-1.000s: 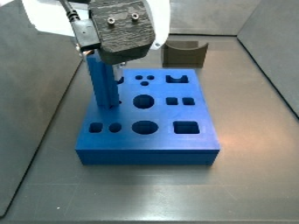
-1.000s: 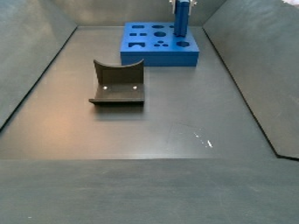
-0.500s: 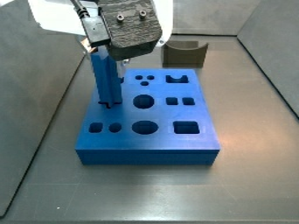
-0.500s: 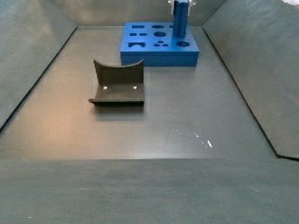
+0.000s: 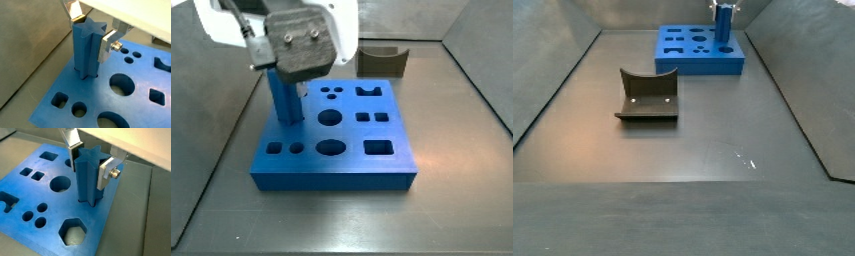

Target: Insert the star object.

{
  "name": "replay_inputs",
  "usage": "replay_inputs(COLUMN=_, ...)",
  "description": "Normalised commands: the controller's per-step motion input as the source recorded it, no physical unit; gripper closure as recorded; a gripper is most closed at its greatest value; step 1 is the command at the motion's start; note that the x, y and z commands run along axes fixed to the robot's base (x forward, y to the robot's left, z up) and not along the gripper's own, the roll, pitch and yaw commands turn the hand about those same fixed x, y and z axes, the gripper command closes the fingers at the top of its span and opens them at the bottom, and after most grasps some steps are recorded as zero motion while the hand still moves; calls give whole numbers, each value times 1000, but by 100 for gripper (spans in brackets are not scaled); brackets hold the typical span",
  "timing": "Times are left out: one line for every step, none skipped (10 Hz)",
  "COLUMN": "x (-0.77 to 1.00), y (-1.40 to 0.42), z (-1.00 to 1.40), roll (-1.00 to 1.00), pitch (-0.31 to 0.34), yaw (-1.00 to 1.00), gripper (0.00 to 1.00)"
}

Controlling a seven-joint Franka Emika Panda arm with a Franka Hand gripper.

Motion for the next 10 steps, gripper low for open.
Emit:
replay_inputs(x=0, y=-71, z=-574, roll=7, pitch=-23, yaw=-100, gripper=100)
replay_inputs(x=0, y=-83, z=-669, roll=57, pitch=-57, yaw=-149, gripper=100)
replay_inputs(x=0, y=-89, z=-700, roll=60, pitch=-93, yaw=-134, gripper=100)
replay_inputs(x=3, y=-91, z=-737, roll=66, pitch=-120, yaw=-126, gripper=100)
replay_inputs(x=0, y=-83, z=-866, roll=77, pitch=-179, yaw=-114, gripper=100)
replay_inputs(x=0, y=-3, z=-849, roll=81, pitch=-186, yaw=-46, gripper=100)
replay_inputs(x=0, y=0, z=-751, roll=127, pitch=-221, yaw=0, gripper=100)
replay_inputs(x=0, y=-131, z=-517, roll=370, pitch=-179, yaw=0, gripper=100)
replay_inputs(x=0, y=-154, z=-386, roll=447, pitch=-170, yaw=0, gripper=100)
replay_inputs(x=0, y=-386, z=-589, roll=160, pitch=-303, yaw=0, gripper=100)
